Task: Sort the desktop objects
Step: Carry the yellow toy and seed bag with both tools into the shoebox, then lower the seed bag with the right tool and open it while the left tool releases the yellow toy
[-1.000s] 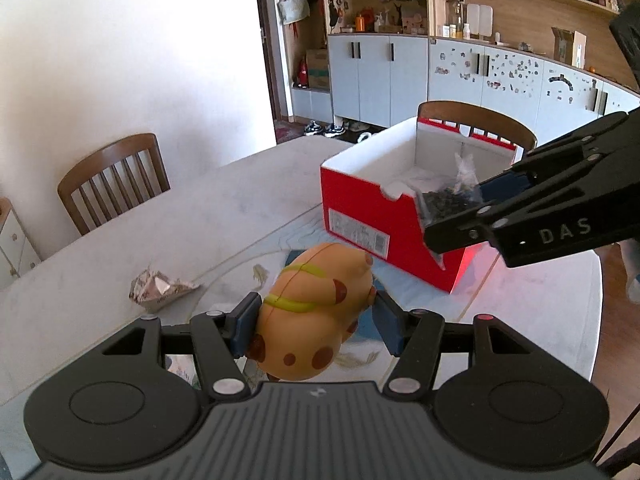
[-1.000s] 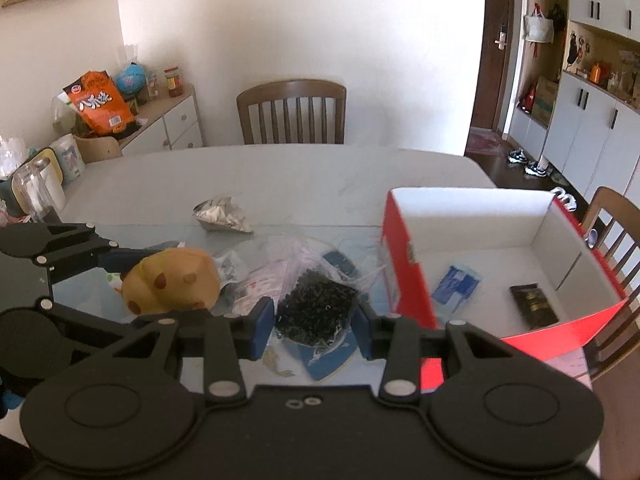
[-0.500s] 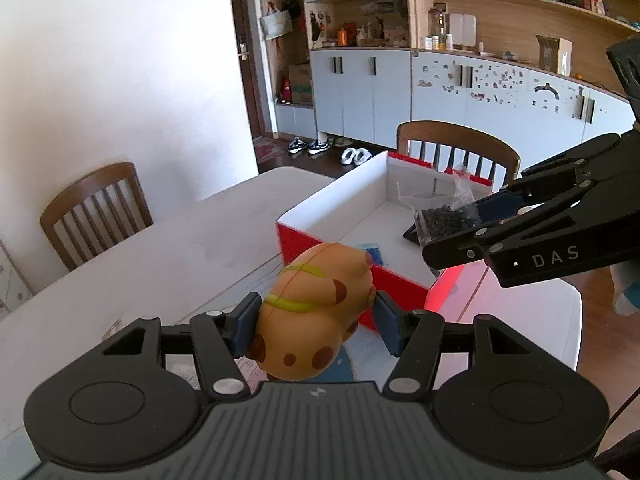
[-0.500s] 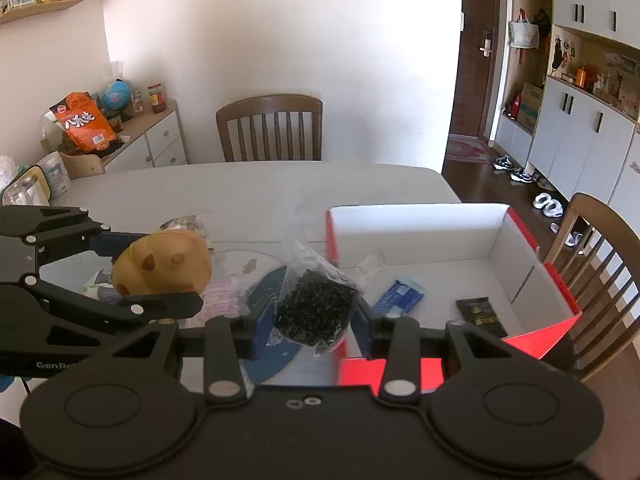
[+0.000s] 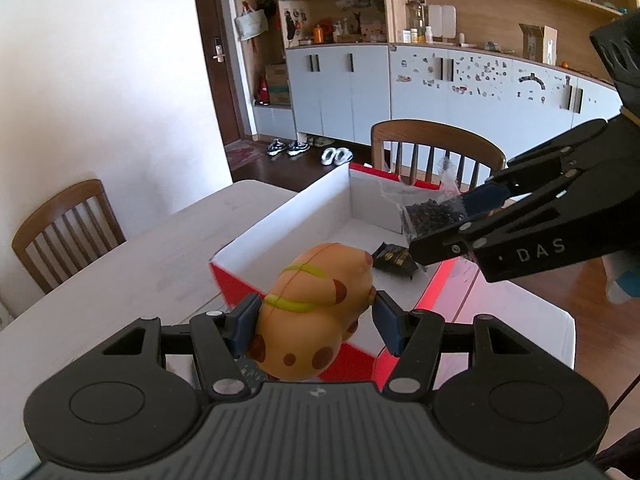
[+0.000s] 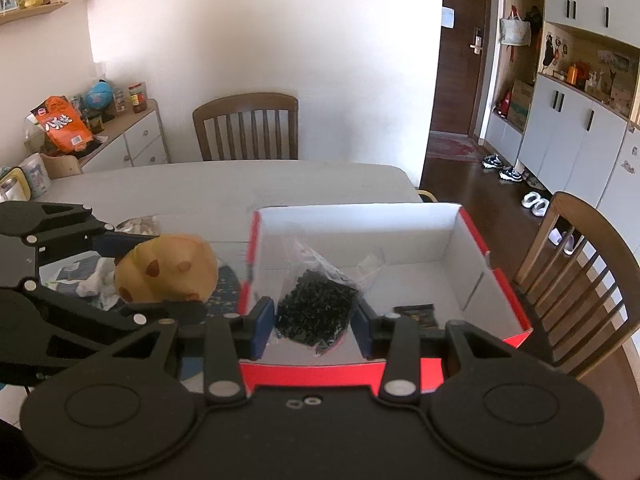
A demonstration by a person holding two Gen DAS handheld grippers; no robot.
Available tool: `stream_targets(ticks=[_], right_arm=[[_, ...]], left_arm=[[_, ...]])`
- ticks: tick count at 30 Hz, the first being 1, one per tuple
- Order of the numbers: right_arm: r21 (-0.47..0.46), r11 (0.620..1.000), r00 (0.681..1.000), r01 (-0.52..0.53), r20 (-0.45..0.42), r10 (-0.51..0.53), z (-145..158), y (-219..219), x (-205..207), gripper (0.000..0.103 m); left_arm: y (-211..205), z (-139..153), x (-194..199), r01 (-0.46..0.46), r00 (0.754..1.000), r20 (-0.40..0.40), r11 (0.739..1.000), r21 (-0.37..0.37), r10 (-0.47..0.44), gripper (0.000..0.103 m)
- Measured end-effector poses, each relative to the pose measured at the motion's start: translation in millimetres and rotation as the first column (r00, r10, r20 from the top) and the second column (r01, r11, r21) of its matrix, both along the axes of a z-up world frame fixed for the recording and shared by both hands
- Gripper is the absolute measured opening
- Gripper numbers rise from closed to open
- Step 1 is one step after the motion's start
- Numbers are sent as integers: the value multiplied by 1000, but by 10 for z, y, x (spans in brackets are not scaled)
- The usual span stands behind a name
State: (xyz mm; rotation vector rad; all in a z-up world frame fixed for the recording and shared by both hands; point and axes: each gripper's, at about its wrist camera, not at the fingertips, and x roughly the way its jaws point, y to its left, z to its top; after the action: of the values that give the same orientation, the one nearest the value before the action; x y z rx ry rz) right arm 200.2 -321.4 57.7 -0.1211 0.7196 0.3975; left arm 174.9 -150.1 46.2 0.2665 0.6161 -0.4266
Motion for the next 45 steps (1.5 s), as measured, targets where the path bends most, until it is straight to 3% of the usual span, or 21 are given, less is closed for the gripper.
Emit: stream_targets(ticks=[15,23,45], right_arm=[[-55,998,1000,-14,-26,13,-255,-367,587,41],[-74,997,997,-33,-68,28,-442,-444,921,41],[-91,996,967,-1,-252,-22,-1030,-439,1815,41]], left_arm=[[-464,-300,637,57,990,-131,997,57,-49,60],[-621,-543,1002,51,962,-269,998,40,-39,60],[-944,-1000,1655,64,893,-449,994,93,-15,60]])
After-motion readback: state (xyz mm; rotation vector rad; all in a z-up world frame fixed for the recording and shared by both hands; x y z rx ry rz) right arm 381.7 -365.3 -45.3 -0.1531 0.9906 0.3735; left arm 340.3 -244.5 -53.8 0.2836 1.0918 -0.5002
